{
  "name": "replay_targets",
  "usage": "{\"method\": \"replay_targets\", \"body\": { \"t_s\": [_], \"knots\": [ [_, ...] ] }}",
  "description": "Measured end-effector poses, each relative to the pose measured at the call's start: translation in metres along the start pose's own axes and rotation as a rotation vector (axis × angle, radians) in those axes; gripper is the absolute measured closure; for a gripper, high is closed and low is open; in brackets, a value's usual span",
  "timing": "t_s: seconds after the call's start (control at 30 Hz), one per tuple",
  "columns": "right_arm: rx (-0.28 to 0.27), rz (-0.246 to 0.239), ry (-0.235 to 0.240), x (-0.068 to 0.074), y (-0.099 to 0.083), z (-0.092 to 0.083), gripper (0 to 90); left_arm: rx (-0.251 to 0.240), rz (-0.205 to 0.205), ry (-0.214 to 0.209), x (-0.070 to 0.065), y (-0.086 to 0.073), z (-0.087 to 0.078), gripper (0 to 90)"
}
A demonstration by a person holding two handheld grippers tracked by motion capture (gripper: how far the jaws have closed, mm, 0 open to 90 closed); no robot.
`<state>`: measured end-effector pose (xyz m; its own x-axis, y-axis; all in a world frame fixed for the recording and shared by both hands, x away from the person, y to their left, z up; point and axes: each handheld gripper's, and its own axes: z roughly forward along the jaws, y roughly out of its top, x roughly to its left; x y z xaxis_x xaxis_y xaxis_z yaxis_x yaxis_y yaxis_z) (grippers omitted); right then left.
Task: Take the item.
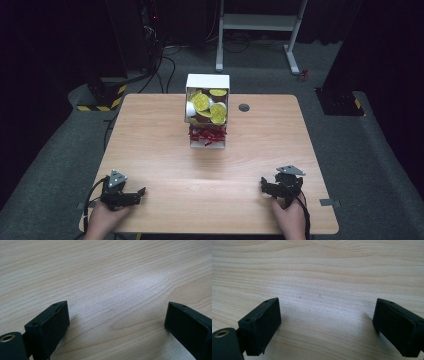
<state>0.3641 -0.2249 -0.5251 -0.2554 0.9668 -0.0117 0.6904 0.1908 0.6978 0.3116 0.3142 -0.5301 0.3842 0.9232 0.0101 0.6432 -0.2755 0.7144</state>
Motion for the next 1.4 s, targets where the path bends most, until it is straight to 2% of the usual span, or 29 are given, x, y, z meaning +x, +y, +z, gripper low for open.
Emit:
{"method": "replay_targets", "body": {
  "t_s": [0.5, 0.67, 0.8, 1.03, 1.2, 1.23, 1.4],
  "knots": [
    [-0.003, -0.03, 0.024, -0.001, -0.0039, -0.0036, 7.7, 0.017, 0.014, -0.013, -0.0003, 0.0045, 0.0026, 4.9],
    [-0.002, -0.032, 0.031, -0.0011, -0.0044, -0.0044, 7.8, 0.017, 0.018, -0.017, -0.0008, 0.005, 0.0022, 6.4],
    [0.0, -0.038, 0.035, -0.001, -0.0057, -0.0056, 7.8, 0.008, 0.027, -0.027, -0.0004, 0.0051, 0.0011, 11.1],
    [-0.002, -0.045, 0.036, -0.0013, -0.0058, -0.0056, 7.8, 0.02, 0.03, -0.03, 0.0001, 0.0061, -0.0005, 14.9],
    [-0.002, -0.045, 0.036, -0.0013, -0.0059, -0.0056, 7.8, 0.006, 0.013, -0.046, 0.0011, 0.0069, -0.0012, 15.1],
    [-0.003, -0.045, 0.036, -0.0013, -0.0058, -0.0056, 7.8, -0.009, 0.006, -0.054, 0.001, 0.0072, -0.0025, 15.2],
    [-0.002, -0.045, 0.036, -0.0013, -0.0059, -0.0056, 7.8, -0.037, 0.027, -0.065, -0.0016, 0.0092, -0.006, 15.6]
  ]
}}
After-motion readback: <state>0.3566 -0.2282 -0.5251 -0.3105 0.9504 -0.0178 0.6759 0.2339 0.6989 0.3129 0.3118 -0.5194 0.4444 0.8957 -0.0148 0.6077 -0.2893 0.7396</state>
